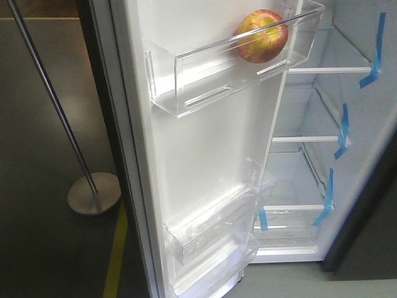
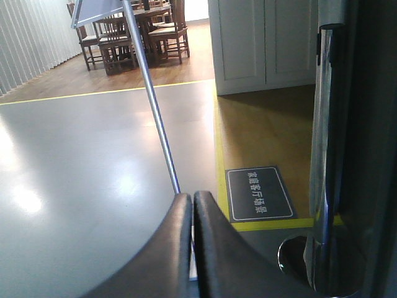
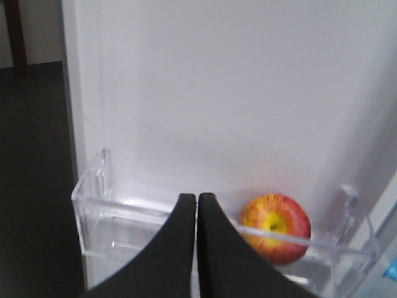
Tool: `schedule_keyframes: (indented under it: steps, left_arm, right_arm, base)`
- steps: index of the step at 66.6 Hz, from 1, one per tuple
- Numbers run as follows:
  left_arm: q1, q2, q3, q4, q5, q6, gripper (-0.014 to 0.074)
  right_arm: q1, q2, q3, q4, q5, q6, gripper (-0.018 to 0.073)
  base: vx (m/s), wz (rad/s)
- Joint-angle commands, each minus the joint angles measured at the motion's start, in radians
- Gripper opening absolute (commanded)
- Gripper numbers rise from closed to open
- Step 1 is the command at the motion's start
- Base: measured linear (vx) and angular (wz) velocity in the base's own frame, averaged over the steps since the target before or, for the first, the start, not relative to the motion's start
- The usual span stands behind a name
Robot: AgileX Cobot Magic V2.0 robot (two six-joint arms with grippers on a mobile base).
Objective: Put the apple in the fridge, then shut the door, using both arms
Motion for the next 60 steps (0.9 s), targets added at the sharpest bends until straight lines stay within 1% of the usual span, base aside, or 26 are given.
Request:
schedule_keyframes:
  steps: [1,12,21,28,33,40,44,52,60]
  left_arm:
    - [-0.003,-0.017,0.015,-0.003,-0.064,-0.006,-0.0008]
    - [-0.003,-0.017,0.015,0.007,-0.071,0.005,-0.0008]
    - [-0.003,-0.017,0.015,-0.008,-0.114,-0.017,-0.0008]
    - [-0.003,-0.017,0.015,-0.031,-0.178,-0.073,-0.0008]
    - [-0.003,-0.017,0.015,-0.040,-0.250,-0.121,-0.0008]
    - [-0.003,-0.017,0.009,-0.056,-0.333,-0.214,-0.0008]
    - [-0.003,-0.017,0.008,-0.056,-0.370,-0.228,-0.0008]
    - [-0.003,-0.017,0.008,-0.056,-0.435,-0.230,-0.0008]
    - [-0.003,-0.017,0.008,-0.056,-0.502,-0.285,-0.0008]
  right_arm:
    - [-0.002,-0.112,0.130,0.026,-0.066,-0.006,-0.0003]
    - [-0.002,-0.254,0.363,0.030,-0.082,-0.004,-0.0003]
    - [-0.002,-0.368,0.523,0.028,-0.130,-0.004,-0.0003]
    - [-0.002,-0.462,0.637,0.029,-0.188,0.007,-0.0003]
    - [-0.002,-0.532,0.717,0.029,-0.219,0.023,-0.0003]
    - [-0.002,-0.614,0.809,0.028,-0.226,0.052,-0.0003]
    - [-0.002,-0.655,0.859,0.026,-0.216,0.063,-0.0003]
    - [-0.002,-0.727,0.944,0.025,-0.199,0.089,-0.0003]
    - [-0.002,-0.771,1.003,0.021,-0.200,0.107,-0.0003]
  base:
    - [0.00,0.00]
    - [0.00,0.00]
    - [0.00,0.00]
    - [0.00,0.00]
    - [0.00,0.00]
    - [0.00,0.00]
    - [0.00,0.00]
    - [0.00,0.00]
    - [0.00,0.00]
